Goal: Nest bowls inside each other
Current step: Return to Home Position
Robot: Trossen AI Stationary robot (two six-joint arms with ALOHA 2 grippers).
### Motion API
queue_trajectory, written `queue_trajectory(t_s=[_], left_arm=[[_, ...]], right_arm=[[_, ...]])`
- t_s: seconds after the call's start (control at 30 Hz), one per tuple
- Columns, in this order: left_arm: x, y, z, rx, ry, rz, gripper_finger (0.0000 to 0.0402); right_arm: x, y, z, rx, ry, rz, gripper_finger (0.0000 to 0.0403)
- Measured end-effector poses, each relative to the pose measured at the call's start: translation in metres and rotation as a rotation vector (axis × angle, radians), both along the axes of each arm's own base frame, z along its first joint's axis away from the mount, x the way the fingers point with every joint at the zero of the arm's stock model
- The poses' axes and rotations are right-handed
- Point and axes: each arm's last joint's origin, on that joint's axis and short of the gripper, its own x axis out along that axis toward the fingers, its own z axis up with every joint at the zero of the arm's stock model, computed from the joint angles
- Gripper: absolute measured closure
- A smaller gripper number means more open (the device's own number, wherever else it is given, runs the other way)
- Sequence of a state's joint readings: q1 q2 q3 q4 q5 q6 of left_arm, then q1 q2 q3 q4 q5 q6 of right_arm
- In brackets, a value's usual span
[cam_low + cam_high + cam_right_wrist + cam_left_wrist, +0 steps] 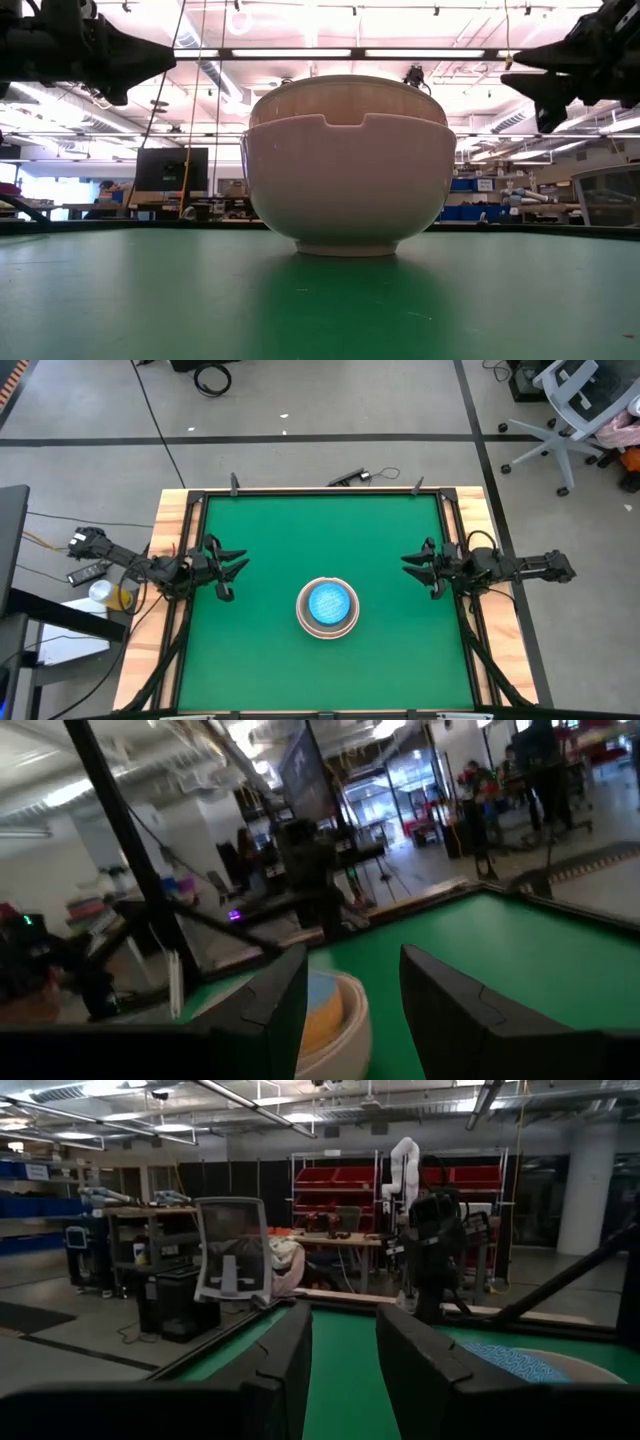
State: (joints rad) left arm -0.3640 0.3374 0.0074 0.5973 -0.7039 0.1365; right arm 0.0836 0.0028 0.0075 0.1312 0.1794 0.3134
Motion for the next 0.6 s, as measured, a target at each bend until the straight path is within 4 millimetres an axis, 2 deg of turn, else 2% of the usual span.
queue_trajectory(t_s=[0.6], left_arm=[[0.0026,-0.0016,-0.0067,-0.069,0.033,-0.041,0.0286]], right_arm=[[-0.0003,0.0003,0.0006,-0.004,0.001,-0.025,0.0239]])
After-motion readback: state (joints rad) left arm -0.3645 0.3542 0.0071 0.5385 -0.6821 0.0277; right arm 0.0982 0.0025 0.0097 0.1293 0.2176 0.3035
